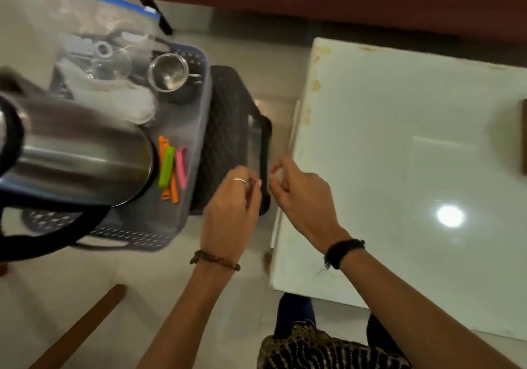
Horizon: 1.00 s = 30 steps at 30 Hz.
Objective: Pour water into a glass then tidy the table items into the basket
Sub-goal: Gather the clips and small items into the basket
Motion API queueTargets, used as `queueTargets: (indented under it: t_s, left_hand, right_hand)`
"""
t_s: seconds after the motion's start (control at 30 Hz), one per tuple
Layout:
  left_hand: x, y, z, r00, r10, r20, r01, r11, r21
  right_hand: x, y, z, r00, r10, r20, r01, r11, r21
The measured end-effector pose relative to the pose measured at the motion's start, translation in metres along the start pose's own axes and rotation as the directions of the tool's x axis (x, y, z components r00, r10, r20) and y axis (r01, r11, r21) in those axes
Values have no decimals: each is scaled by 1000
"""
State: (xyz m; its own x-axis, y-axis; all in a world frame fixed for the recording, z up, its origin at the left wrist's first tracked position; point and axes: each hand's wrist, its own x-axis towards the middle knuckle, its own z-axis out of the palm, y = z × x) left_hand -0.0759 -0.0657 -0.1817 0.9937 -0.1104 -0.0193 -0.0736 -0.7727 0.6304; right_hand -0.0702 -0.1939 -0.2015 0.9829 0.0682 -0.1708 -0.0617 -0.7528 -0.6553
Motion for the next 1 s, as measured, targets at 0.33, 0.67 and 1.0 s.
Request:
queueTargets:
  t_s: [0.33,0.67,1.0]
  left_hand:
    - [-52,134,185,628,241,740,-406,913,47]
    - [-100,312,335,556,421,717,-561,826,-50]
    - [-112,431,435,544,408,733,-533,843,-73]
  right_hand:
    - [-157,208,-109,958,286,-9,-284,944,-165]
    - [-274,353,-221,792,562,-237,-576,817,11]
    - [-346,485,-297,505,705,-498,-719,663,208]
